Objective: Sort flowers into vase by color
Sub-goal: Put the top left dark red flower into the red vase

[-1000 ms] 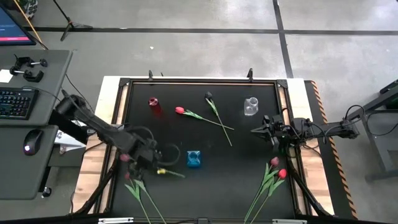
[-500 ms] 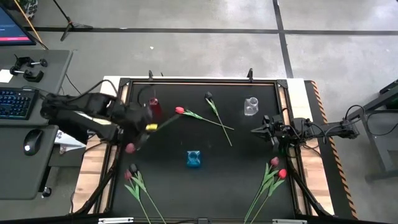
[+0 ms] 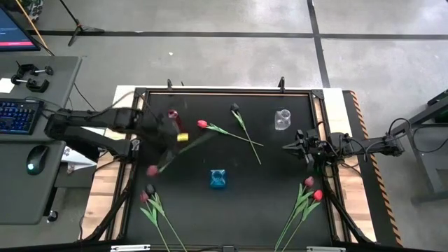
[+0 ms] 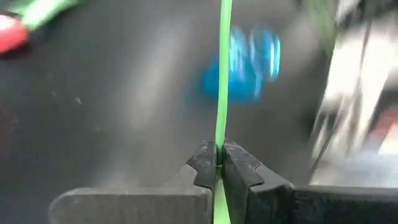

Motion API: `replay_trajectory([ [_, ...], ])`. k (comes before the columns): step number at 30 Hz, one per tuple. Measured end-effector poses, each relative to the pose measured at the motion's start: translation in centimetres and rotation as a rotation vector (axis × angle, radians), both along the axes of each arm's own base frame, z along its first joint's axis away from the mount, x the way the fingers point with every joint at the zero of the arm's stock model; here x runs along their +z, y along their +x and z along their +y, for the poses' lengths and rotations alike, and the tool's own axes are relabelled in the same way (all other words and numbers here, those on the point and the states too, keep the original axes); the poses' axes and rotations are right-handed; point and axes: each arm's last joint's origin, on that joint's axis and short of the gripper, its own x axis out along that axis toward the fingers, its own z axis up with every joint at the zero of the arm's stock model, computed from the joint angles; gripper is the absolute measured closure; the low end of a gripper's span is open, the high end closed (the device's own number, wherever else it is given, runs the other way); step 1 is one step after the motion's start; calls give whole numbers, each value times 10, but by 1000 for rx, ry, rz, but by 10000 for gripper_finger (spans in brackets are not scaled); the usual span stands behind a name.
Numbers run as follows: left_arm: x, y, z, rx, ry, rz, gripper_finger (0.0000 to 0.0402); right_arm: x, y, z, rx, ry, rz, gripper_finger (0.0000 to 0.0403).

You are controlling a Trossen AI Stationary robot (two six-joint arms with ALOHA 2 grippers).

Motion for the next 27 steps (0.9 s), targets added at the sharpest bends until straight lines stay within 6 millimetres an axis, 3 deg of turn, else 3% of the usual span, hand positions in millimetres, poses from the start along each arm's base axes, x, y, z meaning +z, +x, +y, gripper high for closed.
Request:
replay_trajectory([
  [5,-33,-8,-35,-465,265,135,401,0,0,0,0,0,0,402],
  [11,-73,3,-70,-831,494,182,402,0,0,0,0,0,0,402],
  [21,-140,4,-98,-1015,475,421,401,0,0,0,0,0,0,402],
  [27,-157,10,-109,-1036,416,421,400,0,0,0,0,0,0,402],
])
